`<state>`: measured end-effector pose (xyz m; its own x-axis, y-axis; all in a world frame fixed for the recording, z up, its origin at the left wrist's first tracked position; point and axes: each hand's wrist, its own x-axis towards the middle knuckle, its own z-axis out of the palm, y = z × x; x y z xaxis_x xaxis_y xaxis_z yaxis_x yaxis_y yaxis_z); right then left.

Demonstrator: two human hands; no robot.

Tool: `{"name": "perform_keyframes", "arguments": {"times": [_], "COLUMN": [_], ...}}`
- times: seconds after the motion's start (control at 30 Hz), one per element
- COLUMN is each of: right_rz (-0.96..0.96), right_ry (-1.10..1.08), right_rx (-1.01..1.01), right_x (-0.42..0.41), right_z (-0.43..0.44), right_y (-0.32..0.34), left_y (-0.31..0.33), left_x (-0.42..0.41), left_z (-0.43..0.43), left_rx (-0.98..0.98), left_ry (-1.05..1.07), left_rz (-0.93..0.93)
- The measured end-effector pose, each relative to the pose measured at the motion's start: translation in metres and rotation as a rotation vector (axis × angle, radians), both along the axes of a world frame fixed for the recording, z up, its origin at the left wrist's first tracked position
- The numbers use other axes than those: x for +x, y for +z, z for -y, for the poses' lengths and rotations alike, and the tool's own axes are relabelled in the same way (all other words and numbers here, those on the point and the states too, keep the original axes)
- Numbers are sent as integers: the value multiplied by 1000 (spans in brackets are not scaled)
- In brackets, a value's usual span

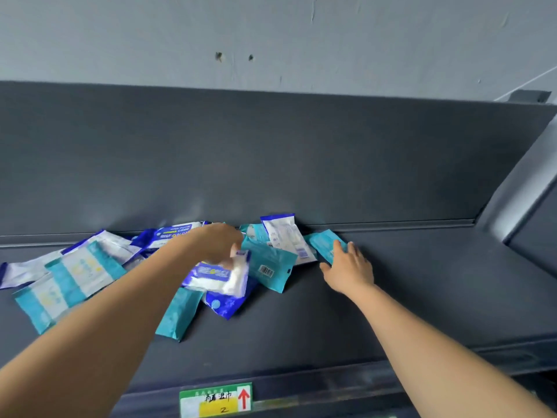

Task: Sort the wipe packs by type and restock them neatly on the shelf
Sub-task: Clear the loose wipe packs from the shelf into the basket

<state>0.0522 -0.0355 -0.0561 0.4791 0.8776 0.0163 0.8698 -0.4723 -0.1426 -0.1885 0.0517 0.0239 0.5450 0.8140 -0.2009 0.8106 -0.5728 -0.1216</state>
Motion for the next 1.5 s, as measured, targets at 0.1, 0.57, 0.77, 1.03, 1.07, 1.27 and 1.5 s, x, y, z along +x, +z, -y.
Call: {"name": "perform_keyframes", "arguments": {"times": [0.1, 0.57, 0.77, 1.03, 1.07, 1.27, 1.5], "right_rz": [101, -246, -197, -562, -563, -674, -662], "right_ry": [10, -88, -147, -119, -112, -108, -140], "right_rx": [59, 71, -15, 236, 262, 566, 854], "right_x": [1, -35, -29, -32, -33, -39, -41], "right_z": [-9, -52, -61, -49, -47, -22, 22], "right_y": [2, 14, 26, 28, 29, 35, 57], "left_y": [-4, -34, -33, -28, -28, -23, -22], "left_x": [19, 27, 24, 23, 24, 30, 43], "left_z": [-6, -30, -23, -11, -9, 8, 38], "left_rx": [-26, 33, -22, -18, -24, -13, -90], "left_ry": [-25, 32, 90, 172, 184, 286, 324], "left_rz": [348, 56, 180, 363, 395, 719, 1123]}}
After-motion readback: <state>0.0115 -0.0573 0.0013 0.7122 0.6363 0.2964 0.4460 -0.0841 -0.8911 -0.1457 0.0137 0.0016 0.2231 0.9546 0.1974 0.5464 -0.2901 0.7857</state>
